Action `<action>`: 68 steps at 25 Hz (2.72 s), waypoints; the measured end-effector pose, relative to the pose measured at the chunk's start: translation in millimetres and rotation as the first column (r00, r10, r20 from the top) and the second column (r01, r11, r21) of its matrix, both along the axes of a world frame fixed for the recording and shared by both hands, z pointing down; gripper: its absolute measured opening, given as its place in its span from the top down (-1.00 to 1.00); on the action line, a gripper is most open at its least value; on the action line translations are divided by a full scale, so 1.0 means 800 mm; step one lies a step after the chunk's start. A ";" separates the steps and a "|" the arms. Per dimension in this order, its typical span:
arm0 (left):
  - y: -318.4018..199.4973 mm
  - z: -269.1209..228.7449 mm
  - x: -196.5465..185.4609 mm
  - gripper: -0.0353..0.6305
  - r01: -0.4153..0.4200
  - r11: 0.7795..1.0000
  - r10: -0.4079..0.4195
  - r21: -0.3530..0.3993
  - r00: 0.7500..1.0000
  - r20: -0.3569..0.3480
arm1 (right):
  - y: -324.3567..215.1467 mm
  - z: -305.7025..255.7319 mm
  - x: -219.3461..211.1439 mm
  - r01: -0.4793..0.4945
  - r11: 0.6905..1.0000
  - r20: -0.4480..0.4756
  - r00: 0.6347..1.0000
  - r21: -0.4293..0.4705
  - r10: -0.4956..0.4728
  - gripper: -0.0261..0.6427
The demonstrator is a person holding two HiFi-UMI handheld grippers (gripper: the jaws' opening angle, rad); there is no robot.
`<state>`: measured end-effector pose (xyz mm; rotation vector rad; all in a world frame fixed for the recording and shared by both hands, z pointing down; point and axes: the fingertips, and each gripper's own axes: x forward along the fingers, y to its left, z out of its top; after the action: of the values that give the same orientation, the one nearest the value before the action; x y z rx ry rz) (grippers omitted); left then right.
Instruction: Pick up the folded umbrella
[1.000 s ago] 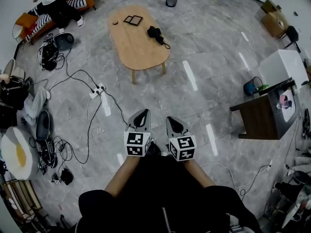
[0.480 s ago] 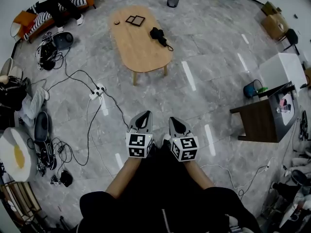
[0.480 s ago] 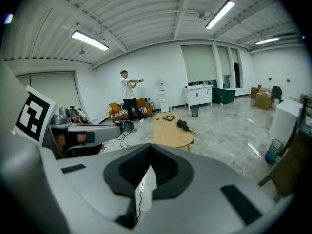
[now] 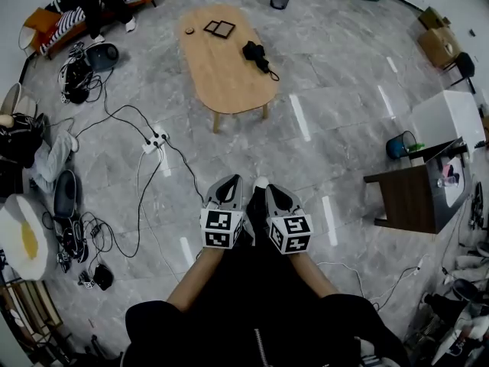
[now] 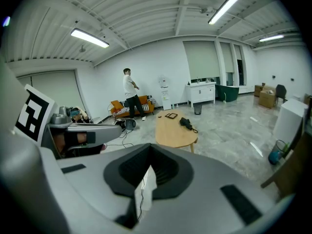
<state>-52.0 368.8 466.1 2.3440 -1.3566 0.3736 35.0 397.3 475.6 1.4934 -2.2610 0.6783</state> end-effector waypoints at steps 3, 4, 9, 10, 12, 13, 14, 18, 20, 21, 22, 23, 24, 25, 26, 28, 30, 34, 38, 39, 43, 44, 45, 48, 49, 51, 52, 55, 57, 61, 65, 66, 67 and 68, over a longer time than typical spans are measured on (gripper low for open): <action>-0.019 -0.001 -0.006 0.85 0.012 1.000 -0.012 0.005 1.000 0.003 | -0.022 -0.001 -0.008 0.014 1.000 0.004 1.000 0.009 -0.014 0.89; -0.026 -0.001 -0.008 0.85 0.016 1.000 -0.016 0.006 1.000 0.005 | -0.030 -0.002 -0.010 0.020 1.000 0.004 1.000 0.012 -0.020 0.89; -0.067 -0.003 -0.006 0.85 0.035 0.999 -0.036 0.005 0.999 0.020 | -0.075 -0.004 -0.005 0.036 0.999 0.016 0.999 0.013 -0.036 0.89; -0.076 -0.004 -0.004 0.85 0.039 0.999 -0.039 0.003 0.999 0.022 | -0.085 -0.005 -0.003 0.039 0.999 0.019 0.999 0.010 -0.039 0.89; -0.094 -0.005 -0.001 0.85 0.047 0.999 -0.047 0.000 0.999 0.025 | -0.104 -0.006 -0.001 0.051 0.999 0.024 0.998 0.007 -0.051 0.89; -0.103 -0.005 0.001 0.85 0.051 0.999 -0.051 -0.001 0.998 0.027 | -0.114 -0.007 0.000 0.058 0.998 0.025 0.998 0.008 -0.058 0.89; -0.112 -0.006 0.002 0.85 0.055 0.998 -0.055 -0.003 0.998 0.028 | -0.124 -0.008 0.002 0.065 0.998 0.027 0.998 0.009 -0.065 0.89; -0.147 -0.008 0.011 0.85 0.067 0.998 -0.067 -0.001 0.997 0.043 | -0.163 -0.011 0.012 0.080 0.997 0.033 0.996 0.009 -0.080 0.89; -0.164 -0.010 0.018 0.85 0.071 0.997 -0.071 0.002 0.996 0.050 | -0.182 -0.012 0.019 0.085 0.996 0.036 0.996 0.007 -0.085 0.89; -0.172 -0.010 0.022 0.85 0.074 0.997 -0.074 -0.001 0.996 0.048 | -0.192 -0.012 0.023 0.087 0.996 0.038 0.995 0.006 -0.087 0.89; -0.181 -0.009 0.026 0.85 0.077 0.997 -0.076 -0.004 0.996 0.046 | -0.201 -0.013 0.027 0.089 0.996 0.041 0.995 0.005 -0.089 0.89; -0.190 -0.009 0.030 0.85 0.078 0.997 -0.078 -0.005 0.996 0.048 | -0.211 -0.013 0.031 0.091 0.996 0.043 0.995 0.005 -0.091 0.89; -0.198 -0.009 0.034 0.85 0.078 0.997 -0.078 -0.005 0.996 0.052 | -0.220 -0.013 0.034 0.094 0.996 0.045 0.995 0.006 -0.094 0.89; -0.207 -0.009 0.038 0.85 0.079 0.997 -0.079 -0.005 0.995 0.056 | -0.229 -0.013 0.038 0.097 0.995 0.047 0.994 0.008 -0.098 0.89; -0.215 -0.009 0.042 0.85 0.080 0.997 -0.080 -0.004 0.995 0.058 | -0.238 -0.014 0.041 0.102 0.995 0.048 0.994 0.009 -0.102 0.89; -0.233 -0.009 0.052 0.85 0.081 0.997 -0.080 -0.003 0.995 0.062 | -0.256 -0.013 0.049 0.109 0.994 0.050 0.993 0.010 -0.109 0.89; -0.248 -0.009 0.063 0.85 0.077 0.997 -0.077 -0.002 0.995 0.066 | -0.273 -0.013 0.059 0.111 0.994 0.052 0.992 0.010 -0.111 0.89; -0.278 -0.008 0.086 0.85 0.071 0.998 -0.070 0.000 0.995 0.072 | -0.304 -0.014 0.076 0.117 0.993 0.051 0.992 0.016 -0.118 0.89; -0.298 -0.005 0.106 0.85 0.069 0.998 -0.068 -0.004 0.995 0.078 | -0.325 -0.009 0.094 0.122 0.992 0.054 0.991 0.011 -0.122 0.89; -0.302 -0.004 0.110 0.85 0.068 0.998 -0.068 -0.005 0.995 0.079 | -0.329 -0.008 0.099 0.120 0.993 0.056 0.991 0.008 -0.120 0.89; -0.314 -0.001 0.117 0.85 0.074 0.997 -0.072 -0.015 0.994 0.085 | -0.344 -0.004 0.111 0.114 0.993 0.067 0.991 -0.003 -0.114 0.89; -0.316 0.000 0.117 0.85 0.077 0.997 -0.075 -0.018 0.993 0.087 | -0.346 -0.002 0.112 0.113 0.994 0.070 0.991 -0.005 -0.113 0.89; -0.318 0.000 0.116 0.85 0.081 0.997 -0.079 -0.020 0.993 0.089 | -0.348 -0.001 0.113 0.113 0.994 0.072 0.991 -0.008 -0.112 0.89; -0.321 0.002 0.113 0.85 0.094 0.995 -0.091 -0.026 0.992 0.090 | -0.352 0.001 0.114 0.112 0.994 0.074 0.991 -0.013 -0.111 0.89; -0.322 0.003 0.112 0.85 0.098 0.995 -0.095 -0.028 0.991 0.090 | -0.353 0.002 0.114 0.112 0.994 0.075 0.991 -0.016 -0.111 0.89; -0.324 0.004 0.111 0.85 0.103 0.994 -0.100 -0.031 0.991 0.088 | -0.354 0.005 0.113 0.111 0.994 0.076 0.991 -0.024 -0.109 0.89; -0.325 0.005 0.110 0.85 0.103 0.994 -0.100 -0.033 0.991 0.087 | -0.355 0.007 0.113 0.111 0.993 0.075 0.991 -0.028 -0.108 0.89; -0.332 0.010 0.106 0.85 0.105 0.994 -0.101 -0.042 0.991 0.085 | -0.359 0.014 0.109 0.117 0.992 0.072 0.991 -0.040 -0.114 0.89; -0.344 0.014 0.101 0.85 0.107 0.993 -0.103 -0.046 0.991 0.082 | -0.369 0.018 0.104 0.119 0.992 0.067 0.991 -0.045 -0.116 0.89; -0.375 0.020 0.095 0.85 0.092 0.994 -0.088 -0.055 0.994 0.070 | -0.401 0.020 0.098 0.107 0.993 0.053 0.993 -0.049 -0.104 0.89; -0.417 0.020 0.089 0.85 0.074 0.996 -0.071 -0.056 0.996 0.060 | -0.439 0.020 0.089 0.101 0.994 0.043 0.994 -0.053 -0.098 0.89; -0.428 0.020 0.086 0.85 0.073 0.996 -0.070 -0.056 0.996 0.055 | -0.447 0.020 0.085 0.102 0.993 0.041 0.994 -0.055 -0.100 0.89; -0.439 0.019 0.081 0.85 0.074 0.996 -0.071 -0.056 0.996 0.050 | -0.455 0.020 0.081 0.103 0.993 0.038 0.994 -0.058 -0.101 0.89; -0.450 0.018 0.076 0.85 0.073 0.996 -0.071 -0.057 0.996 0.045 | -0.464 0.020 0.076 0.102 0.993 0.035 0.994 -0.059 -0.100 0.89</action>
<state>9.1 8.5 480.4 2.2448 -1.4265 0.4386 96.1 26.3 491.4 1.3388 -2.3005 0.7390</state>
